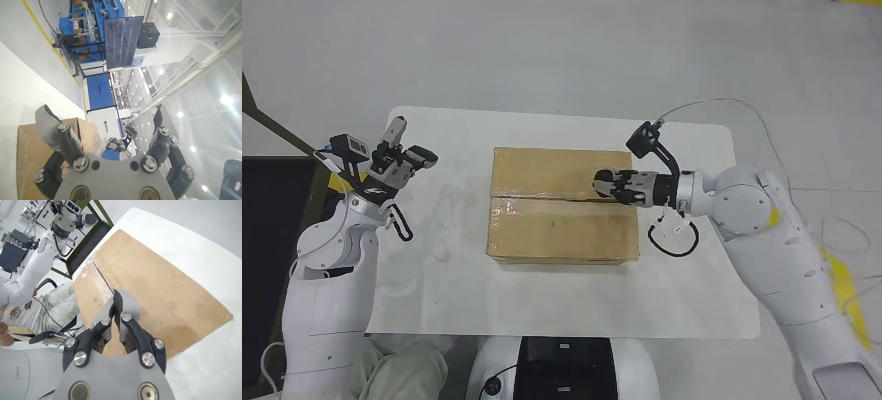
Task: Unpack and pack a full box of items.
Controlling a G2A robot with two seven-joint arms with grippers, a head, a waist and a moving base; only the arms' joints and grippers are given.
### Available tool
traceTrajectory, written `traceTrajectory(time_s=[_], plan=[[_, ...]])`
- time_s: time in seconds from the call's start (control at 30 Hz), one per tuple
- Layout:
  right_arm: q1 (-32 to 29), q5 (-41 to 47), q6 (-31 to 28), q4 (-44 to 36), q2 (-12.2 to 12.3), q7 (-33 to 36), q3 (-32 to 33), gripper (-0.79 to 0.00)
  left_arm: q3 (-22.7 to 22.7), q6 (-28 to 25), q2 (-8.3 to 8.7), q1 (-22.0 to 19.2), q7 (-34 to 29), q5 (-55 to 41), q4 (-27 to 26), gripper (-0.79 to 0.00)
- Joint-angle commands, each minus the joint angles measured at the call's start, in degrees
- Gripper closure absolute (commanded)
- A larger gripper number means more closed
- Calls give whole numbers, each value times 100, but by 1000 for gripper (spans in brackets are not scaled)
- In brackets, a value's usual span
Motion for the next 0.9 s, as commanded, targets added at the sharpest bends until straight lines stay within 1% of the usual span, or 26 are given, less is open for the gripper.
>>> traceTrajectory(time_s=[0.0, 0.33, 0.53, 0.63, 0.7, 0.77, 0.87], plan=[[-104, -12, 69, -137, 26, 58, 48, 0, 0, 0, 0, 0, 0, 0, 0, -785], [-426, 60, 440, -456, 116, 348, 175, 0, 0, 0, 0, 0, 0, 0, 0, -785], [-572, 71, 763, -567, 168, 508, 280, 0, 0, 0, 0, 0, 0, 0, 0, -785], [-688, 335, 706, -650, 188, 2, 578, 0, 0, 0, 0, 0, 0, 0, 0, -785], [-762, 217, 760, -685, 213, -162, 724, 0, 0, 0, 0, 0, 0, 0, 0, -785], [-793, 170, 836, -701, 219, -296, 770, 0, 0, 0, 0, 0, 0, 0, 0, -785], [-721, 136, 870, -590, 198, -445, 676, 0, 0, 0, 0, 0, 0, 0, 0, -785]])
